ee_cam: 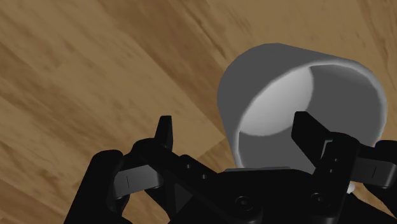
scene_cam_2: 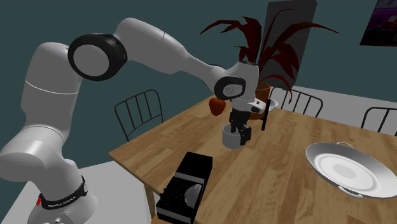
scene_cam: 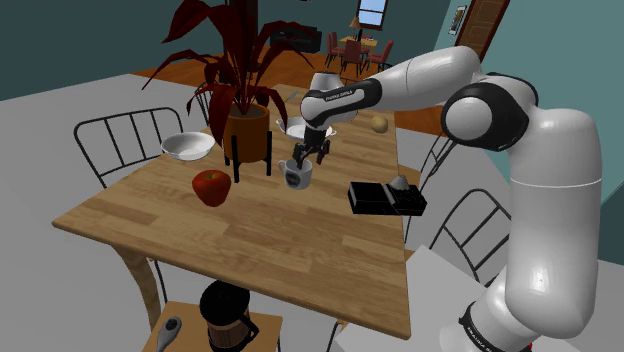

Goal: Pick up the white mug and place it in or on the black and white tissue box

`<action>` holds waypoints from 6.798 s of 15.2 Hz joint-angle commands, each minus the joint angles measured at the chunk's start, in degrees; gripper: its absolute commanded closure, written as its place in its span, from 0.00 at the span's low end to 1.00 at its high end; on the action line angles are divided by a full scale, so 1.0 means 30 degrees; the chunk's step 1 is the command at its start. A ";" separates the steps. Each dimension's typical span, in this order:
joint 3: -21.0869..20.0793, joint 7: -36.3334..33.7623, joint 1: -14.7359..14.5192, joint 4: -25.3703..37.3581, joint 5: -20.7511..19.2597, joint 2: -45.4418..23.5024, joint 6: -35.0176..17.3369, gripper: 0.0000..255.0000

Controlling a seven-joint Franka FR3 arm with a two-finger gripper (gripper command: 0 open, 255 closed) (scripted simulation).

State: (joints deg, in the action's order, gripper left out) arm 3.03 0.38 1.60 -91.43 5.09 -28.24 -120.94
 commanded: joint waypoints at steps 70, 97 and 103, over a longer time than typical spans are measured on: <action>0.2269 0.4175 0.2508 -0.8491 -0.1140 1.2588 0.4260 1.00; 0.3673 0.6281 0.3576 -1.4239 -0.1857 1.4525 0.0480 1.00; 0.3673 0.6282 0.3576 -1.4240 -0.1857 1.4525 0.0479 0.00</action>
State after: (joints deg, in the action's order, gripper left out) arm 14.04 19.23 12.33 -134.15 -0.48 15.33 -119.50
